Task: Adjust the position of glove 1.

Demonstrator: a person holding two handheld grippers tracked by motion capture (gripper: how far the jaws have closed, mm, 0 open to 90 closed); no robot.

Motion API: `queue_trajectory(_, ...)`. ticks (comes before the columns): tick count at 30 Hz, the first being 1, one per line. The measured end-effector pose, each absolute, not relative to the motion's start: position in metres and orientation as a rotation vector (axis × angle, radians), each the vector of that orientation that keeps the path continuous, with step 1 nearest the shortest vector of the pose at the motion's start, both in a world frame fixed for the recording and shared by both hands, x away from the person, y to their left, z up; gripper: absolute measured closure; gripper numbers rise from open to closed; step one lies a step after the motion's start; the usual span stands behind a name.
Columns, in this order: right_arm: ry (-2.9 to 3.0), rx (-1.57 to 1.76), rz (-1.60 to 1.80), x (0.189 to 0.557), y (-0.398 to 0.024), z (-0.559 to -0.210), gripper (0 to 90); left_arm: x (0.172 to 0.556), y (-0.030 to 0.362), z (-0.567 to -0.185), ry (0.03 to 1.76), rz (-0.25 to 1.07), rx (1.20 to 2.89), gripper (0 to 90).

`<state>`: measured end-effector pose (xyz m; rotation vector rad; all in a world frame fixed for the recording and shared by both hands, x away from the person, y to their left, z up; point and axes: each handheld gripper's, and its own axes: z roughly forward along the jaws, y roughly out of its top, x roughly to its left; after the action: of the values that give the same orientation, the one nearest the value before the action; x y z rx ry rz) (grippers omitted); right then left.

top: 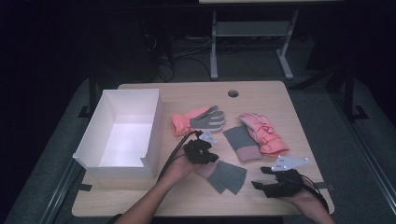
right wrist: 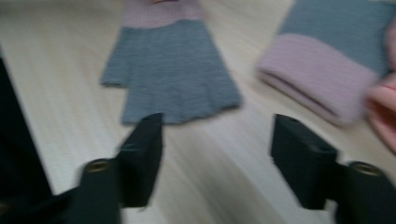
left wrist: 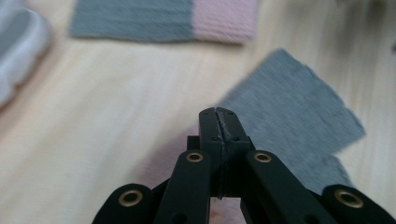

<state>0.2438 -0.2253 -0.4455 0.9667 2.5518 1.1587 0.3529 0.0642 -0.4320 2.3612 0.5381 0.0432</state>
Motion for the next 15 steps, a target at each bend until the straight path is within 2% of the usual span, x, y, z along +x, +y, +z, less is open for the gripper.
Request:
queue_trajectory(6, 2.627, 0.878, 1.182, 0.245, -0.197, -0.447, 82.7, 0.361, 0.067, -0.438, 0.565, 0.063, 2.374, 89.8)
queue_trajectory(12, 2.677, 0.832, 1.126, 0.253, -0.179, -0.454, 89.5, 0.365, 0.067, -0.446, 0.575, 0.064, 2.403, 89.8)
queue_trajectory(15, 2.696, 0.831, 1.095, 0.254, -0.175, -0.457, 89.7, 0.364, 0.068, -0.446, 0.578, 0.064, 2.406, 89.8)
